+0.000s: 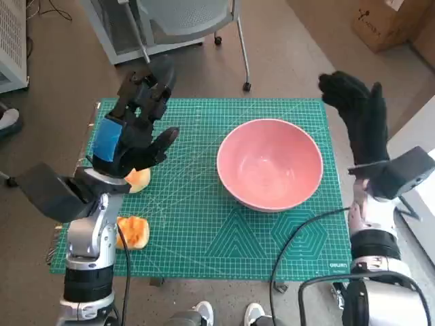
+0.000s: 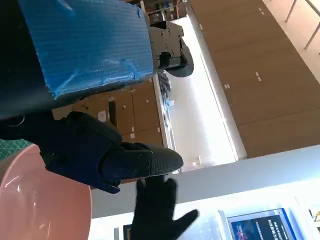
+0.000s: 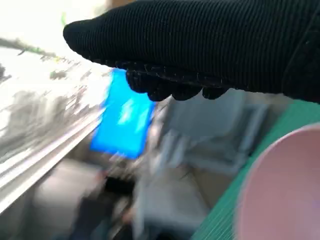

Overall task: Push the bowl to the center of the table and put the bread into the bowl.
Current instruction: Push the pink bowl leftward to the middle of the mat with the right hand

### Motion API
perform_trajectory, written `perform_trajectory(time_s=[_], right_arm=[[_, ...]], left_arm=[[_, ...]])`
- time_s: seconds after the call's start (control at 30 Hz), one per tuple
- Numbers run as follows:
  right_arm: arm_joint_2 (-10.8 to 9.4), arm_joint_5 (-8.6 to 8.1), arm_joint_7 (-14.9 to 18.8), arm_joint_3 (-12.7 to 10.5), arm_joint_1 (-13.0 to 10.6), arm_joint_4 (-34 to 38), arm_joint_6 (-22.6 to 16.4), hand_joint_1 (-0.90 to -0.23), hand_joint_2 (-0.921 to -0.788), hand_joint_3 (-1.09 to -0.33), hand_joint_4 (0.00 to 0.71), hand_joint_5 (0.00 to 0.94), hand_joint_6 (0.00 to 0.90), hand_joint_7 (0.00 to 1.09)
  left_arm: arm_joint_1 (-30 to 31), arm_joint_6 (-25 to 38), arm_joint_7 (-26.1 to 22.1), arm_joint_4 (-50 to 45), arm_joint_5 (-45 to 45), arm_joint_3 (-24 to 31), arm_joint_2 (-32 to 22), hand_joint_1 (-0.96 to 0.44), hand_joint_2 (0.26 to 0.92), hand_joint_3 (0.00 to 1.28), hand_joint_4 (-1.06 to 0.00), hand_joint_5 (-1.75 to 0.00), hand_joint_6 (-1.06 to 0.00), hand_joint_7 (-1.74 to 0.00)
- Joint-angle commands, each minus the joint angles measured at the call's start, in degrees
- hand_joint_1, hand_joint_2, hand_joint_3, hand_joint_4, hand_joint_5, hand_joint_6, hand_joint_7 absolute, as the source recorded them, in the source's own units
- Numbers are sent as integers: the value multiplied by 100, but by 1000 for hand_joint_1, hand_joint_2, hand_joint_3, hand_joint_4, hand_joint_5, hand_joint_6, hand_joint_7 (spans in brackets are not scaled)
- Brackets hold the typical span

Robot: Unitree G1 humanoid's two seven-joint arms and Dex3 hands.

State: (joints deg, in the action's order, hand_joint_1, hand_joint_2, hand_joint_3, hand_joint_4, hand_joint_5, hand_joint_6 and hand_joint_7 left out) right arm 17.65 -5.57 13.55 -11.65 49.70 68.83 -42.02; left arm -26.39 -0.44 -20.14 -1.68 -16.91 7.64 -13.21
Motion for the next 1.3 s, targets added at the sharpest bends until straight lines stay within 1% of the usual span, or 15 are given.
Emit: perform_trajectory(time_s=[0.03,0.1,0.17,0.23,0.27,0.37,0.43,0.5,0.6,0.73,0.87,0.97,1.03,1.17,1.3], right_arm=[[-7,347,-644,117,-52,368,335,-557,-921,-771,140,0,269,2],[-44,387,-780,120,-88,446,479,-556,-921,-782,127,0,275,5],[-64,434,-821,137,-126,506,609,-566,-921,-786,113,0,280,8],[-64,553,-896,206,-152,547,731,-594,-921,-781,90,0,283,10],[-57,677,-1009,296,-173,566,799,-599,-921,-780,85,0,284,10],[-57,946,-1283,484,-223,605,930,-595,-921,-779,73,1,285,10],[-81,1034,-1379,533,-252,631,1021,-604,-921,-780,77,5,285,10],[-130,1076,-1413,556,-286,655,1095,-616,-921,-780,81,7,286,10],[-212,1066,-1386,539,-307,680,1167,-639,-921,-779,85,8,286,10],[-338,1032,-1295,500,-326,706,1268,-617,-921,-780,93,10,284,9],[-463,969,-1201,438,-332,733,1396,-617,-921,-780,96,10,286,9],[-528,991,-1196,436,-320,741,1472,-624,-921,-776,97,8,289,11],[-585,965,-1120,412,-301,742,1520,-631,-921,-773,97,8,290,11],[-656,1012,-1093,443,-258,728,1536,-638,-921,-771,98,7,290,11],[-774,1032,-1093,464,-172,716,1554,-643,-921,-775,99,6,289,10]], left_arm=[[15,-40,-10,-84,-1,32,-37,-516,821,411,-104,-48,1,-588],[20,-49,-11,-74,6,35,-41,-517,821,411,-105,-48,1,-589],[17,-40,-10,-65,4,38,-44,-515,821,412,-105,-48,1,-590],[17,-31,-10,-69,3,41,-50,-513,821,412,-105,-48,1,-590],[19,-26,-12,-78,3,41,-53,-512,821,412,-105,-48,1,-590],[23,-20,-19,-86,2,42,-60,-509,820,413,-104,-46,1,-587],[28,-21,-22,-88,7,42,-67,-509,820,414,-103,-46,1,-585],[35,-18,-26,-93,9,42,-75,-510,820,414,-102,-45,1,-583],[56,-17,-31,-106,11,42,-88,-511,819,415,-101,-44,1,-576],[91,-17,-29,-144,35,45,-125,-512,818,415,-100,-43,1,-569],[126,-12,-28,-178,38,63,-156,-515,820,416,-100,-42,1,-563],[155,-12,-29,-205,36,76,-172,-516,824,416,-101,-42,1,-558],[183,-3,-29,-232,30,88,-186,-516,826,416,-101,-42,1,-557],[239,27,-22,-294,4,109,-208,-522,829,412,-102,-42,1,-552],[308,84,-1,-397,-39,144,-229,-528,832,407,-103,-41,1,-549]])
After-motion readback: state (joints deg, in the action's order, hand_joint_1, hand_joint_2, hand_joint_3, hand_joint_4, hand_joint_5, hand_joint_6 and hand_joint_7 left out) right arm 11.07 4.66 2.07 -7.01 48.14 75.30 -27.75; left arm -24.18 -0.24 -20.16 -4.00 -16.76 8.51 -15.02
